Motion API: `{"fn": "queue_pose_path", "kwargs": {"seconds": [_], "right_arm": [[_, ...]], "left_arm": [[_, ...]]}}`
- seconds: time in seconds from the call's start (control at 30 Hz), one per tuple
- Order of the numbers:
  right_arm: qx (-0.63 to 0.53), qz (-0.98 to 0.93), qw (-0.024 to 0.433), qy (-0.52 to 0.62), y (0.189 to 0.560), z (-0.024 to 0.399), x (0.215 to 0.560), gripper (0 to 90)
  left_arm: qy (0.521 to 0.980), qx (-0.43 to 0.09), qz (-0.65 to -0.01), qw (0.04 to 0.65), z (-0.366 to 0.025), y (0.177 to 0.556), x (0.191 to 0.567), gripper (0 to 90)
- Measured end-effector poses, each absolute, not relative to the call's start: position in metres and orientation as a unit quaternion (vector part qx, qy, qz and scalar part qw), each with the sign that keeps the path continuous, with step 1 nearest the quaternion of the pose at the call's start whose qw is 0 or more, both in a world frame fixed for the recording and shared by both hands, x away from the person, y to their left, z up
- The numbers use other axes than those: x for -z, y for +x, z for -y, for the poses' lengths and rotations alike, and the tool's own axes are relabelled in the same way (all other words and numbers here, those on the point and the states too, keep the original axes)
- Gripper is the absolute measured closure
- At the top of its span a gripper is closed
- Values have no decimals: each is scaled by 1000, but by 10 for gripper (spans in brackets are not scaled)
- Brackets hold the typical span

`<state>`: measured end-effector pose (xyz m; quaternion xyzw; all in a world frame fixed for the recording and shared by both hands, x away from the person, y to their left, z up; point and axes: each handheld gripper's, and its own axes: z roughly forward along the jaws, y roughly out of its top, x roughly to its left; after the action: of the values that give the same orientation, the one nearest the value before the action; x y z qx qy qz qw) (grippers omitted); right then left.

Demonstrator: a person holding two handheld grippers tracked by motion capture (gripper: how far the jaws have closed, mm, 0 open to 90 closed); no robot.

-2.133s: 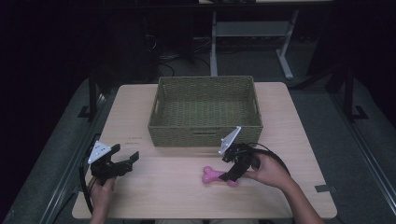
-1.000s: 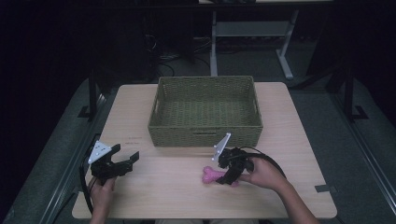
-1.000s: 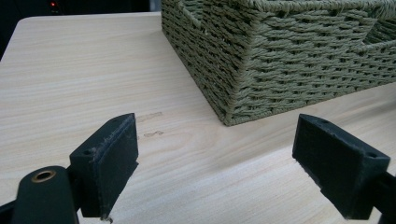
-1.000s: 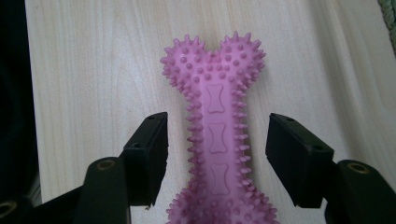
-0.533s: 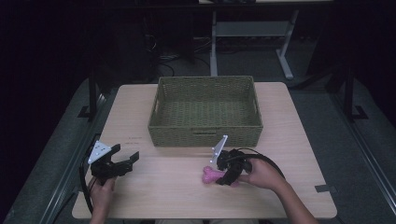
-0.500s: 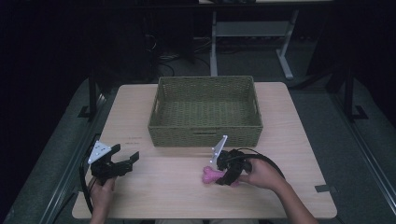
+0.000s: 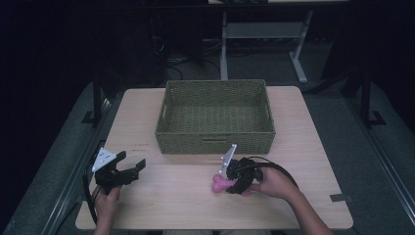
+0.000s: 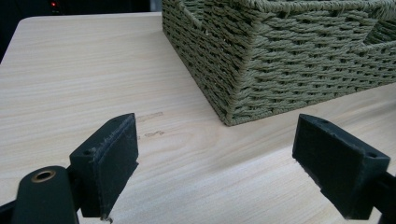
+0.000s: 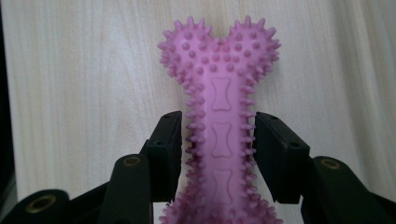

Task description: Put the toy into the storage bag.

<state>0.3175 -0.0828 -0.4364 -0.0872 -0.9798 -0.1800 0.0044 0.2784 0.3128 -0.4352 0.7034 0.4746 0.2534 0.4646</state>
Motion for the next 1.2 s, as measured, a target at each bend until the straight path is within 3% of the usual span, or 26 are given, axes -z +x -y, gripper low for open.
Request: {"fn": "queue_pose_path", "kwargs": {"seconds": [0.37, 1.2], "right_arm": [[177, 981, 0, -78, 317, 83, 437, 576], [228, 968, 41, -93, 332, 98, 413, 580]], "left_arm": [[703, -253, -475, 465, -313, 278, 435, 139], [703, -253, -475, 465, -313, 278, 435, 138]]}}
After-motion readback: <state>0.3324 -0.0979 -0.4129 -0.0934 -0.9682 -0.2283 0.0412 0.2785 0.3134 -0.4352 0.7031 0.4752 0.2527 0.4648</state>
